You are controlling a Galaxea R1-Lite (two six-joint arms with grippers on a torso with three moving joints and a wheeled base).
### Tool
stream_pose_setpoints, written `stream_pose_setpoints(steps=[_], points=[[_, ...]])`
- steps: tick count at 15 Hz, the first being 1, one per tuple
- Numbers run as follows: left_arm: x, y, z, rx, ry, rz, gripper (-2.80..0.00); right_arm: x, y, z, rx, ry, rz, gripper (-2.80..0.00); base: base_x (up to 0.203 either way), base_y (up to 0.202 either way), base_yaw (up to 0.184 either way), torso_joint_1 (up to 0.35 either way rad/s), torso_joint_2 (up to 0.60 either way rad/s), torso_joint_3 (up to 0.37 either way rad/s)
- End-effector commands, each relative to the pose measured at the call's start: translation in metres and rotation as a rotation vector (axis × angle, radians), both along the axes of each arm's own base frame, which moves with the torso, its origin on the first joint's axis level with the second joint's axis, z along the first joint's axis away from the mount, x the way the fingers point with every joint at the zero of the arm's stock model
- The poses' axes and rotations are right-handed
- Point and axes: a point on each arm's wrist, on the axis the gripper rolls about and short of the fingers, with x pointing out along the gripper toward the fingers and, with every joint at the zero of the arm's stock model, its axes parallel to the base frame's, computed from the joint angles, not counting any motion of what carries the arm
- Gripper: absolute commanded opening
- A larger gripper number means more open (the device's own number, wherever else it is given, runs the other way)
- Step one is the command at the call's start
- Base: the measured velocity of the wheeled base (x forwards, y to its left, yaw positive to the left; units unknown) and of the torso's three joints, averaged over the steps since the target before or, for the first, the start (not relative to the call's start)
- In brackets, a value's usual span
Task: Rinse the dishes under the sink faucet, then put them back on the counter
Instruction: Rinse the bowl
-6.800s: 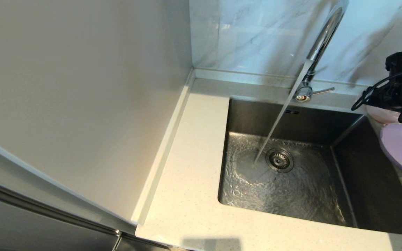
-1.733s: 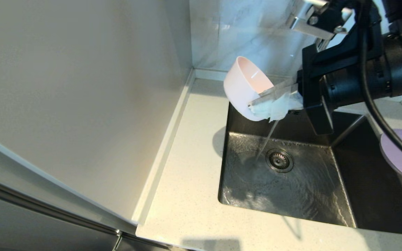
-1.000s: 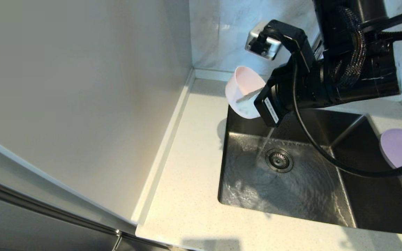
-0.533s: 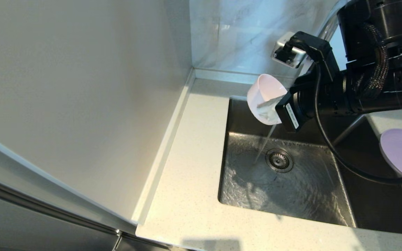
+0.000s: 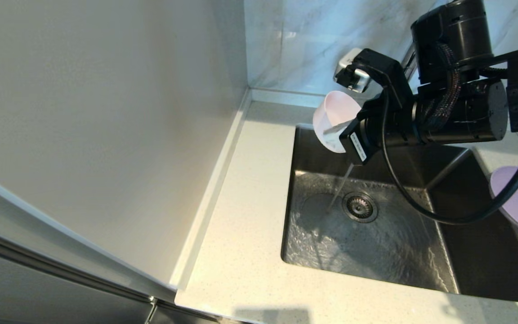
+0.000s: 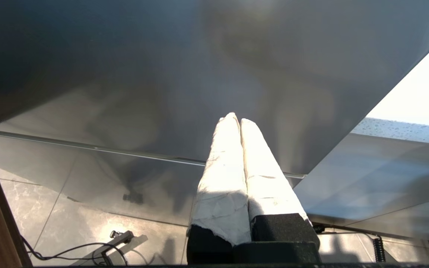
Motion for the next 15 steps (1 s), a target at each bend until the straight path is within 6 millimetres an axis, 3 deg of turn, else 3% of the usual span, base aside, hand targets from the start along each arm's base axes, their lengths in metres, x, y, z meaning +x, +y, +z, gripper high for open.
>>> stream_pose_setpoints(steps=[1,11,15], points=[[0.0,0.0,0.0,0.0,0.0,0.0,-2.8,0.01,-0.003,-0.009,-0.022,0.016,-0.032,-2.8,0.0,0.0,0.0,0.0,0.0,0.0],[0.0,0.0,0.0,0.0,0.0,0.001,-2.8,0.027,-0.037,-0.021,-0.047,0.055,-0.139,-2.8,0.0,0.0,0.0,0.0,0.0,0.0],[0.0,0.0,0.0,0.0,0.0,-0.001,-2.8,0.035,-0.068,-0.019,-0.063,0.043,-0.21,-2.8,0.0,0.0,0.0,0.0,0.0,0.0]])
